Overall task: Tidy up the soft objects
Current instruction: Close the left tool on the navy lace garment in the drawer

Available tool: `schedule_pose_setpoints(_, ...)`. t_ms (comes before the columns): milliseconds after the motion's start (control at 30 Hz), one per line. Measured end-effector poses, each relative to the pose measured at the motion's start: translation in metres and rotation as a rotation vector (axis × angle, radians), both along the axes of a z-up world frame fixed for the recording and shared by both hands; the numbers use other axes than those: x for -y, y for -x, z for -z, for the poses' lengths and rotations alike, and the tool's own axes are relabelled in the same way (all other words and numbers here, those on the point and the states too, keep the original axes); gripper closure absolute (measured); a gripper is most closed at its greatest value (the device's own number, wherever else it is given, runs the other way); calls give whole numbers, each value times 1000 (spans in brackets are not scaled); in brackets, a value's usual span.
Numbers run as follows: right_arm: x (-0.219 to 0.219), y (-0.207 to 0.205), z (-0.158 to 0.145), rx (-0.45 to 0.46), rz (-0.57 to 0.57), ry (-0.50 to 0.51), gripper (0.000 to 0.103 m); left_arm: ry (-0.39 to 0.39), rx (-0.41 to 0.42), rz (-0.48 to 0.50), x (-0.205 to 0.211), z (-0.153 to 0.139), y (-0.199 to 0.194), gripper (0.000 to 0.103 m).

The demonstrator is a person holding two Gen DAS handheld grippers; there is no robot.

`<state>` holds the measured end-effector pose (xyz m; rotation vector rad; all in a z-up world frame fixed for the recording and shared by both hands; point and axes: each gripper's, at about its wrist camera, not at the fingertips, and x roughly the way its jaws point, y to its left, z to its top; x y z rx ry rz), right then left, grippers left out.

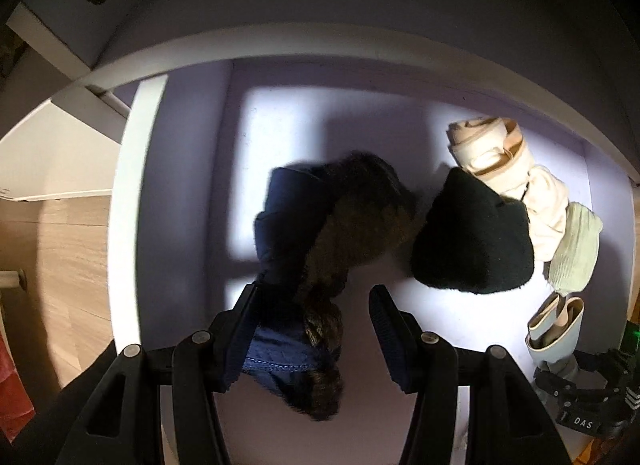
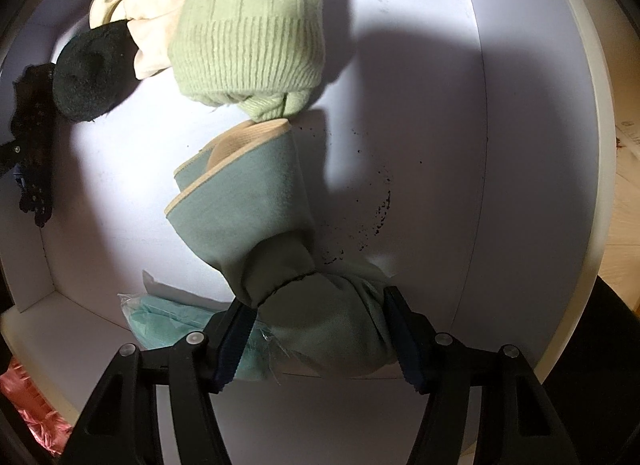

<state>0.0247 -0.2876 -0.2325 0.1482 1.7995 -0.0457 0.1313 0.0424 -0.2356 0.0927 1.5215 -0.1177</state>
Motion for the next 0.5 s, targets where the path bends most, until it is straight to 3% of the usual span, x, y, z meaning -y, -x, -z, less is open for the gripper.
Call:
schedule_pose_setpoints(267,-8,-6,-2,1,-4,2,38,46,-24,45,9,0,13,60)
schedule_pose_setpoints(500,-12,-5,-2,-1,-5,4,37,100,-50,-15,-5,2,20,67)
